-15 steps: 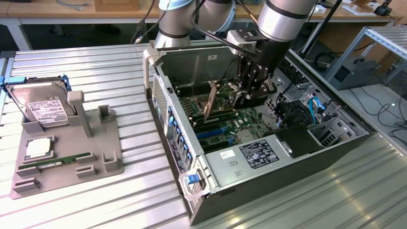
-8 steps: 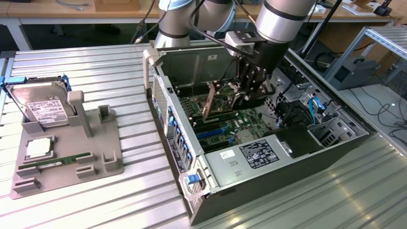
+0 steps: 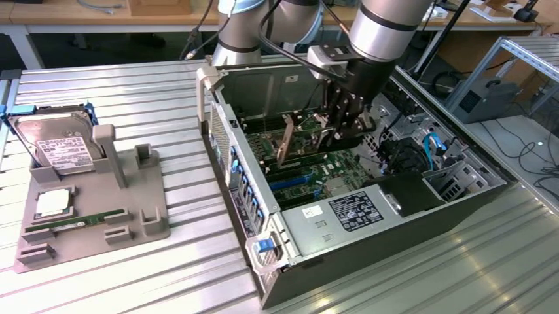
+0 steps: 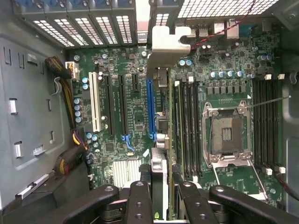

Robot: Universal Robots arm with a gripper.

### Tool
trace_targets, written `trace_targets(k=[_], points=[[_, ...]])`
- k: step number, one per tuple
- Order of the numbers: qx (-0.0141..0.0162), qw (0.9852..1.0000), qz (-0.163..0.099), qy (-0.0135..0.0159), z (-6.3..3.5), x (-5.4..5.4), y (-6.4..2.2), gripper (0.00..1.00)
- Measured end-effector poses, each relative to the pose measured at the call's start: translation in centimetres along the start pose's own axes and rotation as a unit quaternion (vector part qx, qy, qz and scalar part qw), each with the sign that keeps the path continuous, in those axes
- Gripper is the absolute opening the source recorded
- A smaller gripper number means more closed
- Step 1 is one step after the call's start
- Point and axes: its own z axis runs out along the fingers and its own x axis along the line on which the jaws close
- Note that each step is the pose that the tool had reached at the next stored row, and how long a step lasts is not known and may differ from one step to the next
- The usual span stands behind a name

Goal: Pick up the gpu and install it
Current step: 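Insert the gpu into the slot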

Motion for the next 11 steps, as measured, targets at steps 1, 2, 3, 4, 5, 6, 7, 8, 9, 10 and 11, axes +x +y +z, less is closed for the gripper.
trace_targets(k=[1,2,3,4,5,6,7,8,9,10,11], points=[[0.0000,1.0000,0.000,0.0000,0.05,0.01,0.02,0.27],[0.0000,1.0000,0.000,0.0000,0.07,0.01,0.04,0.27],[0.0000,1.0000,0.000,0.0000,0.10,0.01,0.06,0.27],[0.0000,1.0000,0.000,0.0000,0.15,0.02,0.13,0.27],[0.0000,1.0000,0.000,0.0000,0.19,0.03,0.18,0.27],[0.0000,1.0000,0.000,0.0000,0.24,0.04,0.25,0.27],[0.0000,1.0000,-0.001,0.0000,0.27,0.05,0.29,0.27],[0.0000,1.0000,-0.001,0.0000,0.31,0.06,0.34,0.27],[0.0000,1.0000,-0.001,0.0000,0.35,0.07,0.41,0.27],[0.0000,1.0000,-0.001,0.0000,0.39,0.08,0.45,0.27],[0.0000,1.0000,-0.001,0.0000,0.44,0.10,0.52,0.27]])
